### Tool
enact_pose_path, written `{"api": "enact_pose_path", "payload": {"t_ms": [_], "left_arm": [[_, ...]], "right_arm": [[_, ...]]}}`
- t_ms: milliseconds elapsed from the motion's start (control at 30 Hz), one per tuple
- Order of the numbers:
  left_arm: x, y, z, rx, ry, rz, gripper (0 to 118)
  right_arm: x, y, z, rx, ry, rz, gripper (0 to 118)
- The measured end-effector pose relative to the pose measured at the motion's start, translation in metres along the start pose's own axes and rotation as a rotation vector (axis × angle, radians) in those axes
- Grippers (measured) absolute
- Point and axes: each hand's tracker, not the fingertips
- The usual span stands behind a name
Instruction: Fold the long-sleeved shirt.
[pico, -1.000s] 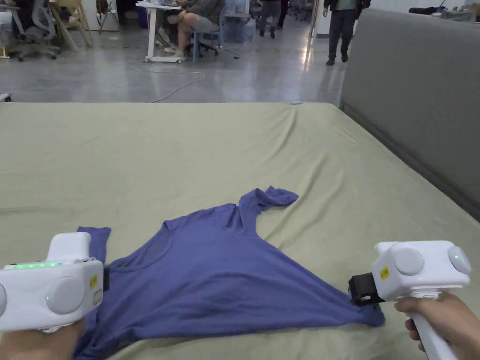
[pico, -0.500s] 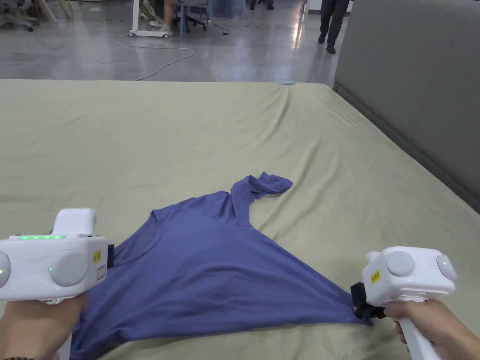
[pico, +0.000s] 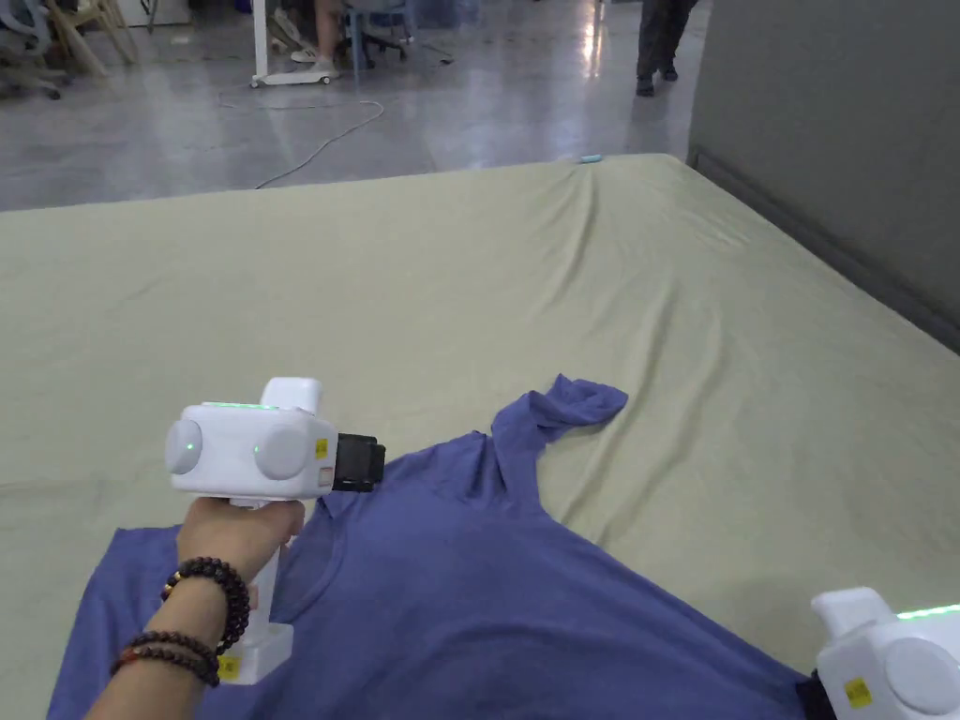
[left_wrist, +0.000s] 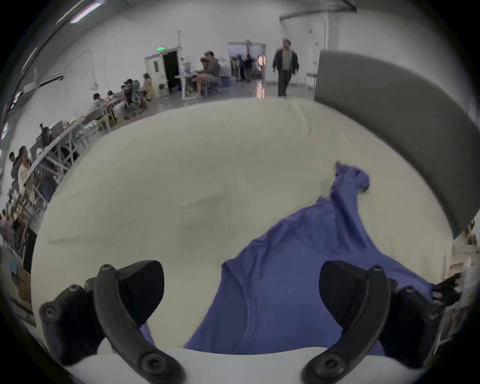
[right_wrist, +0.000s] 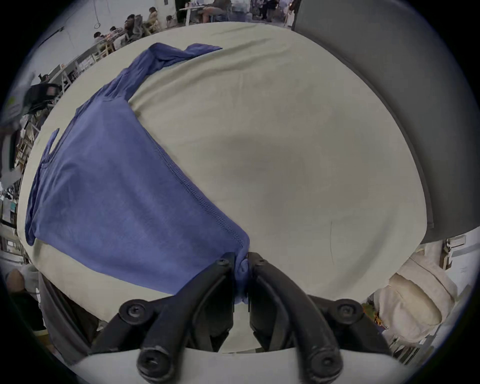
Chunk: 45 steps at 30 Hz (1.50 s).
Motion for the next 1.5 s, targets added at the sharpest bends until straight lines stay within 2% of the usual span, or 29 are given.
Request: {"api": "enact_pose_path", "payload": {"t_ms": [200, 267, 333, 433, 467, 533, 567, 667, 767, 900, 1000, 1133, 1267, 1500], "left_arm": [[0.015, 0.01, -0.083, -0.155, -0.034, -0.075, 118], [0.02, 0.009, -0.096, -0.181, -0.012, -0.078, 113], [0.021, 0.007, -0.103, -0.179, 0.006, -0.061, 93], [0.025, 0.006, -0.092, -0.144, -0.118, -0.022, 47], [0.031, 0.007, -0.088, -0.149, -0.079, -0.057, 39], [0.037, 0.007, -0.08, -0.13, -0.096, -0.129, 24], [0.04, 0.008, -0.079, -0.128, -0.097, -0.136, 0], [0.041, 0.011, -0.077, -0.143, -0.076, -0.125, 0], [0.026, 0.024, -0.063, -0.079, -0.082, -0.057, 0], [0.001, 0.051, -0.008, 0.049, -0.109, -0.003, 0], [-0.03, 0.08, 0.045, 0.213, -0.151, 0.05, 0], [-0.074, 0.137, 0.133, 0.387, -0.145, 0.149, 0], [-0.108, 0.197, 0.221, 0.551, -0.111, 0.139, 0], [-0.144, 0.283, 0.333, 0.711, 0.071, 0.139, 0]], "right_arm": [[-0.003, 0.002, -0.004, -0.011, -0.006, 0.022, 5], [-0.002, 0.003, -0.004, -0.015, -0.001, 0.023, 5], [-0.002, 0.002, -0.005, -0.013, 0.001, 0.021, 5], [-0.002, 0.001, -0.007, -0.005, 0.003, 0.016, 5], [-0.002, 0.001, -0.009, -0.003, 0.003, 0.014, 5], [-0.003, 0.002, -0.01, -0.004, -0.001, 0.02, 5], [-0.004, 0.002, -0.009, -0.006, -0.003, 0.024, 5], [-0.002, 0.003, -0.007, -0.009, 0.003, 0.019, 5], [0.008, 0.009, 0.009, -0.002, 0.043, -0.012, 5], [0.019, 0.046, 0.052, 0.12, 0.085, -0.008, 5], [0.022, 0.097, 0.093, 0.222, 0.12, 0.01, 5], [0.018, 0.174, 0.156, 0.371, 0.069, 0.076, 5], [0.007, 0.256, 0.229, 0.532, 0.029, 0.107, 5], [-0.01, 0.385, 0.359, 0.783, 0.064, 0.025, 5]]}}
